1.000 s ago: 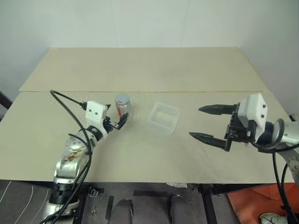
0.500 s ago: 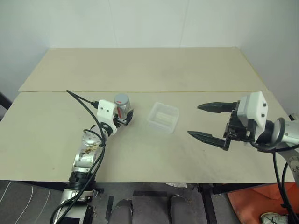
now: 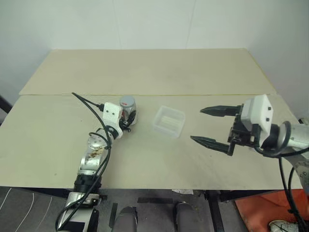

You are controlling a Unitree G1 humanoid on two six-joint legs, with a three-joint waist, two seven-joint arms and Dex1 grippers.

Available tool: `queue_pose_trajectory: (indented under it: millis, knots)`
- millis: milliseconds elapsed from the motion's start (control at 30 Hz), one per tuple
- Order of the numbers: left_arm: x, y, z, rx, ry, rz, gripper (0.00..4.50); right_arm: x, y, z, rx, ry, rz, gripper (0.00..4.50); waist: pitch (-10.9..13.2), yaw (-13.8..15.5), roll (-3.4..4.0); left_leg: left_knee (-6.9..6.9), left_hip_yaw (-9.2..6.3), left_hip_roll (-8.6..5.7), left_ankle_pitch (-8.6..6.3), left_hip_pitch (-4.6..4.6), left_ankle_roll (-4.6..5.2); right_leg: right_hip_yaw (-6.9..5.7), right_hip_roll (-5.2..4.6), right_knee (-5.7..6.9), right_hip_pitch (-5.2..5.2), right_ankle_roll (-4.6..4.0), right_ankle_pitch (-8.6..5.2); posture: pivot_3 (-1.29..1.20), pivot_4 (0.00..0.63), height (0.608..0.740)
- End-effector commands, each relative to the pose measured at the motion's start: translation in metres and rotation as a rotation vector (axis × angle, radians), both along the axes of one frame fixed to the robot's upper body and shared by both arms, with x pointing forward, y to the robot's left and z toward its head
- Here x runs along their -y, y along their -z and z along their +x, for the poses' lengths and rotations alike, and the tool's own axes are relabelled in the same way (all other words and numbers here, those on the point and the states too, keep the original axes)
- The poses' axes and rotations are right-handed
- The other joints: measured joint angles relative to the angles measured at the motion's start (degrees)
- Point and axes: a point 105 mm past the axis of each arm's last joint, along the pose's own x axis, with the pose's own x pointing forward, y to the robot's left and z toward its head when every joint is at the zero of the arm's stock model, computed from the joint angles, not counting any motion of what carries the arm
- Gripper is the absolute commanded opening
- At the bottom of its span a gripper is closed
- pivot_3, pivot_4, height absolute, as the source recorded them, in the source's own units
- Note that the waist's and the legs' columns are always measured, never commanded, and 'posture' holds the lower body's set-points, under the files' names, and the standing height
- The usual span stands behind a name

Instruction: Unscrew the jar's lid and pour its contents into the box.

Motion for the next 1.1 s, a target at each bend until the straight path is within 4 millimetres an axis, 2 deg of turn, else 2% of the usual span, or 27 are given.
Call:
queue_pose_trajectory:
  millis: [33,100,233,433,667,1000,1100]
  knots:
    - [0.008,-0.048,-0.015,0.084,0.238,-0.003,1.93,-0.012,-0.016,0.004,0.056,-0.041,0.038,4.50,0.00,-0.26,0.00,0.00,0.00,0.00,0.00,0.00,-0.01,0.00,0.00,0.01,-0.01,0.00,0.00,0.00,0.150,0.740]
    - [0.012,-0.062,-0.025,0.094,0.395,0.033,1.93,-0.021,-0.025,0.009,0.050,-0.076,0.078,4.50,0.00,-0.60,0.00,-0.01,0.00,0.00,0.01,0.01,-0.02,0.00,0.00,0.01,-0.02,0.00,0.00,0.00,0.150,0.740]
    - [0.023,-0.077,-0.040,0.048,0.659,0.072,1.93,-0.043,-0.043,0.020,0.004,-0.136,0.163,4.50,0.01,-0.63,0.02,-0.03,-0.02,0.01,0.01,0.00,-0.03,-0.01,0.02,0.03,-0.05,-0.01,-0.01,0.00,0.150,0.740]
    - [0.044,-0.081,-0.051,0.037,0.884,0.124,1.93,-0.077,-0.050,0.035,-0.024,-0.137,0.164,4.50,0.02,-0.63,0.03,-0.02,-0.04,0.01,0.02,-0.08,-0.04,-0.03,0.01,0.03,-0.11,-0.01,-0.01,0.00,0.150,0.740]
    - [0.054,-0.083,-0.052,0.046,0.960,0.133,1.93,-0.096,-0.053,0.046,-0.023,-0.096,0.173,4.50,0.03,-1.11,0.05,-0.02,-0.06,0.01,0.03,-0.16,-0.05,-0.03,0.01,0.11,-0.22,-0.02,-0.01,0.00,0.150,0.740]
    - [0.053,-0.084,-0.055,0.059,0.984,0.159,1.93,-0.103,-0.048,0.050,-0.043,-0.073,0.156,4.50,0.03,-1.94,0.06,-0.02,-0.08,0.01,0.03,-0.16,-0.05,-0.03,0.02,0.13,-0.25,-0.02,-0.01,0.00,0.150,0.740]
    - [0.053,-0.084,-0.056,0.061,0.987,0.165,1.93,-0.104,-0.048,0.050,-0.048,-0.075,0.158,3.87,0.03,-1.94,0.06,-0.02,-0.09,0.01,0.03,-0.16,-0.05,-0.03,0.02,0.14,-0.25,-0.02,-0.01,0.00,0.150,0.740]
